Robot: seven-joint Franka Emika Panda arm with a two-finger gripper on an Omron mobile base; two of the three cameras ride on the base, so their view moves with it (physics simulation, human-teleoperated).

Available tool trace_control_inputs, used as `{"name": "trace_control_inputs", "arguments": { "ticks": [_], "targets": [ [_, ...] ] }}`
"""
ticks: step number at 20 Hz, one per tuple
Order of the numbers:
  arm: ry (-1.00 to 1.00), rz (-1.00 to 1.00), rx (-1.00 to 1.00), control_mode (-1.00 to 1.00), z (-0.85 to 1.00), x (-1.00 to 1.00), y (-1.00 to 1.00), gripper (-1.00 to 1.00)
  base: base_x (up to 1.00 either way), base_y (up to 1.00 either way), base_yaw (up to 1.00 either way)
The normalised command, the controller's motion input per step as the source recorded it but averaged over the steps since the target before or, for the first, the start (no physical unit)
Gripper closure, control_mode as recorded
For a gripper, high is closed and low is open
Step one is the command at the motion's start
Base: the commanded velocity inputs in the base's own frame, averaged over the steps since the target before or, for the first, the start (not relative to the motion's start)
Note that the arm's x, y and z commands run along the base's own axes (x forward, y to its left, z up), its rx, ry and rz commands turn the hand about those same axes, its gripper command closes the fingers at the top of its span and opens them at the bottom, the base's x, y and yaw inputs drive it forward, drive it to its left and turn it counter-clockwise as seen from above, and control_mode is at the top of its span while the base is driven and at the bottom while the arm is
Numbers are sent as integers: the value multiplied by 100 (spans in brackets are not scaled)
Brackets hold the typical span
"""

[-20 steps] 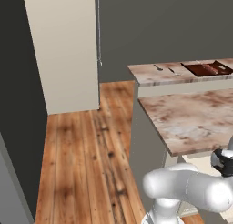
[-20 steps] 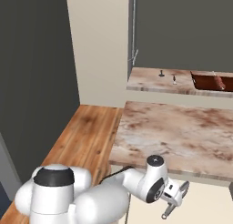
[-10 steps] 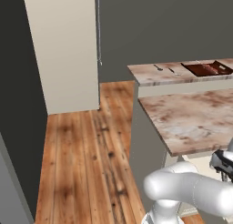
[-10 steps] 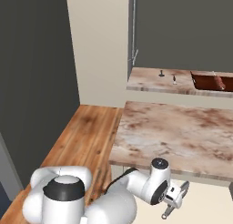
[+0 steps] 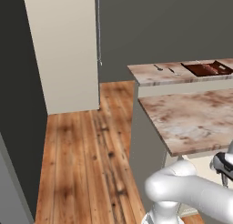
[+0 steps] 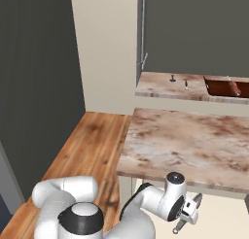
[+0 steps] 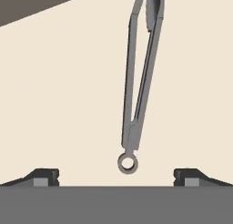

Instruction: Take the tongs from the drawer on the right and place them on the dining counter next to the tray containing the kebab skewer.

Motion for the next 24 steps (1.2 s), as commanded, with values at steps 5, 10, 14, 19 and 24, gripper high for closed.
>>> {"name": "trace_control_inputs", "arguments": {
  "ticks": [5, 10, 14, 19, 24],
  "targets": [
    [0, 0, 0, -100, -38, 13, -19, -100, 0, 0, 0],
    [0, 0, 0, -100, -32, 14, -25, -100, 0, 0, 0],
    [0, 0, 0, -100, -29, 17, -10, -100, 0, 0, 0],
    [0, 0, 0, -100, -30, 14, -11, -100, 0, 0, 0],
    [0, 0, 2, -100, -27, 8, -18, -100, 0, 0, 0]
  ]
}}
